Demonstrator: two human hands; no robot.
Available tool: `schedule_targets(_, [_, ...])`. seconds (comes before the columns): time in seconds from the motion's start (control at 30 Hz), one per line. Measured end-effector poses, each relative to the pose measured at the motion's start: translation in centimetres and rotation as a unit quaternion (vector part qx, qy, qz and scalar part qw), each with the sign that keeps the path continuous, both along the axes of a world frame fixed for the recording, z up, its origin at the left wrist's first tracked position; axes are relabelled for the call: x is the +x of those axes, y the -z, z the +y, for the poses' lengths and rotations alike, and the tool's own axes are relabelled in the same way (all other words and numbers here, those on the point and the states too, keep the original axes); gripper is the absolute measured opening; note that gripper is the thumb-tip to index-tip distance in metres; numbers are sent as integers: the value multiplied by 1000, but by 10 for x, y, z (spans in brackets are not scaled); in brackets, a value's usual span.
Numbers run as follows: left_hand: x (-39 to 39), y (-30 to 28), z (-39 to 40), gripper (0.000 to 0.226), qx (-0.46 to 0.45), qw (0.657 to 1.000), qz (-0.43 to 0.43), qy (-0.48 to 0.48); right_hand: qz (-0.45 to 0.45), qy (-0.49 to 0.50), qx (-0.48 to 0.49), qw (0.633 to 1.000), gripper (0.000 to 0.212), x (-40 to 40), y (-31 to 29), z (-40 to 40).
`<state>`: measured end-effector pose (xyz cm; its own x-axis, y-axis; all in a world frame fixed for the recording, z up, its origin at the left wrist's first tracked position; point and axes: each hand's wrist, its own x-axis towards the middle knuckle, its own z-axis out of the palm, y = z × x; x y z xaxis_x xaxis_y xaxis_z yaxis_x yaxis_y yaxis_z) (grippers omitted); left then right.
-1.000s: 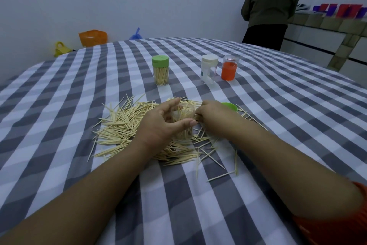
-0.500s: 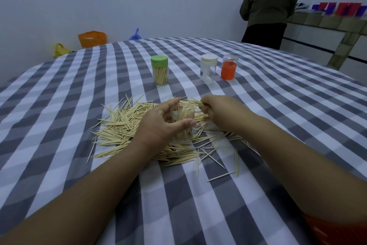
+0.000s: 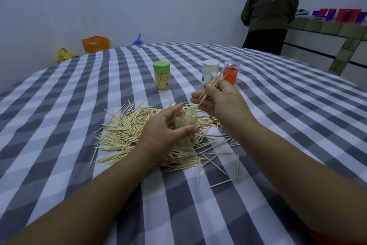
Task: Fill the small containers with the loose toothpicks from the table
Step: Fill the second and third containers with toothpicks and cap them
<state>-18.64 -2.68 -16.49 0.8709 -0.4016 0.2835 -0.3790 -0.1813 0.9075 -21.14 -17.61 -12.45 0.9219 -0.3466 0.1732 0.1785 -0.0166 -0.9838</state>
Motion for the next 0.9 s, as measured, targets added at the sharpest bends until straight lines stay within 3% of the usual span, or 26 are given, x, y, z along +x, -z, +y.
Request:
schedule_targets(0.2, [-1,-2,0,64,12,1000,-14,6,65,-8,-115,991,12,-6,12,19])
schedule_targets(0.3, [0,-1,0,64,10,1000,-18,-3,90,2,-172,981,15,-9,10,20])
schedule_targets(0.4, [0,-1,0,74,15,1000,-10,-10,87,-1,-174,981,15,-9,9,18])
schedule_targets(0.67, [0,-1,0,75,9,1000,-11,-13,66,-1,-212,975,14,-11,11,14])
schedule_targets(0.9, [1,1,1,89,3,1000,8,-6,66,-6,-136,989,27,-1,13,-2])
